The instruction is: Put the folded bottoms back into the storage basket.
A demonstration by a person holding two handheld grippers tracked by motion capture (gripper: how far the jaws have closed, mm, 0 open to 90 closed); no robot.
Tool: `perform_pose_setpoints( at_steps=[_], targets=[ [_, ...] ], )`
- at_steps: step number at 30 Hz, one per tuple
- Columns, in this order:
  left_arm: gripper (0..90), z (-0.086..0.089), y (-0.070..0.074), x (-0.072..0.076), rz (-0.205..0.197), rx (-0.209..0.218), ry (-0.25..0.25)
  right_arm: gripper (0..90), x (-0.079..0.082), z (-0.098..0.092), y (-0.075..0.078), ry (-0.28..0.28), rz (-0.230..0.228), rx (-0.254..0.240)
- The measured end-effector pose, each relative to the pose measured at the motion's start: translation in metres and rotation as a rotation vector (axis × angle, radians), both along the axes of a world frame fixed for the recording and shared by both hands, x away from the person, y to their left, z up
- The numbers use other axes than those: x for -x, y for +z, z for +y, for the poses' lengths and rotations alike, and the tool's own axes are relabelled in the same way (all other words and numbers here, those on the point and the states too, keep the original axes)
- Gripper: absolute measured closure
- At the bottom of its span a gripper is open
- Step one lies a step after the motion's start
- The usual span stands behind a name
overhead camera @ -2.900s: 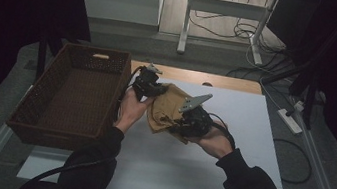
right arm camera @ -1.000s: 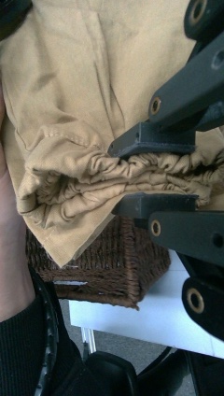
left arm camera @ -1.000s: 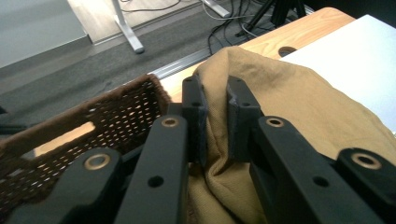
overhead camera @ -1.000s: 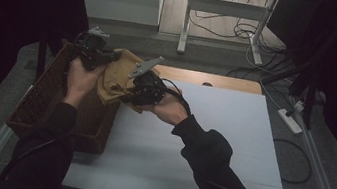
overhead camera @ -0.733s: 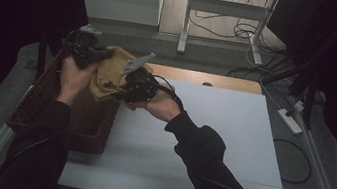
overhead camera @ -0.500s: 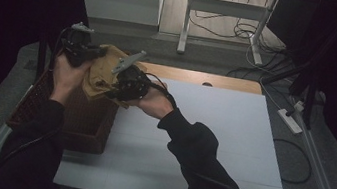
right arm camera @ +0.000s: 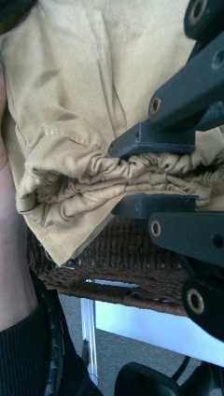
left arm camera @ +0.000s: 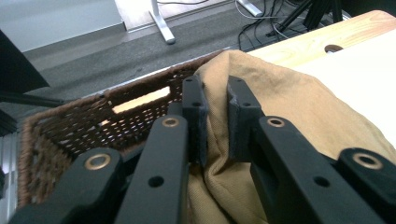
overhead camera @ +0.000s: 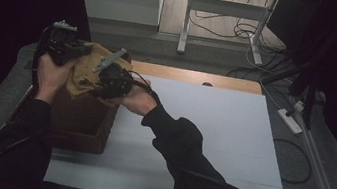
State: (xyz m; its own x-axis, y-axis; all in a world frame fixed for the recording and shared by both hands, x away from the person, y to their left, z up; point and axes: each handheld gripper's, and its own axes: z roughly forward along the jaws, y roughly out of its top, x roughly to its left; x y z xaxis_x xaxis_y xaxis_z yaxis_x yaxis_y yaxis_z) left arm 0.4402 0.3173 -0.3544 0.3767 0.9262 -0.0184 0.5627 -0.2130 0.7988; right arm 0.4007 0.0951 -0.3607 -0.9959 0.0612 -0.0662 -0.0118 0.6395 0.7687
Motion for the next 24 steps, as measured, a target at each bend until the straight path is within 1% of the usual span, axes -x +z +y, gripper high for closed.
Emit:
perform_pose_setpoints(
  at_steps=[9,12,16,24],
  targets=[
    [79.8,0.018,-0.002,0.004,0.011,-0.007,0.036,74.0,0.000,0.019,-0.003,0.012,0.012,-0.008],
    [79.8,0.024,-0.004,0.006,0.013,-0.010,0.044,74.0,0.000,0.025,-0.005,0.018,0.025,-0.015],
    [79.9,0.029,-0.012,0.007,0.022,-0.017,0.053,73.9,0.000,0.032,-0.013,0.022,0.035,-0.019],
    [79.8,0.035,-0.032,0.005,0.048,-0.007,0.064,73.7,0.000,0.040,-0.029,0.018,0.042,0.004]
  ],
)
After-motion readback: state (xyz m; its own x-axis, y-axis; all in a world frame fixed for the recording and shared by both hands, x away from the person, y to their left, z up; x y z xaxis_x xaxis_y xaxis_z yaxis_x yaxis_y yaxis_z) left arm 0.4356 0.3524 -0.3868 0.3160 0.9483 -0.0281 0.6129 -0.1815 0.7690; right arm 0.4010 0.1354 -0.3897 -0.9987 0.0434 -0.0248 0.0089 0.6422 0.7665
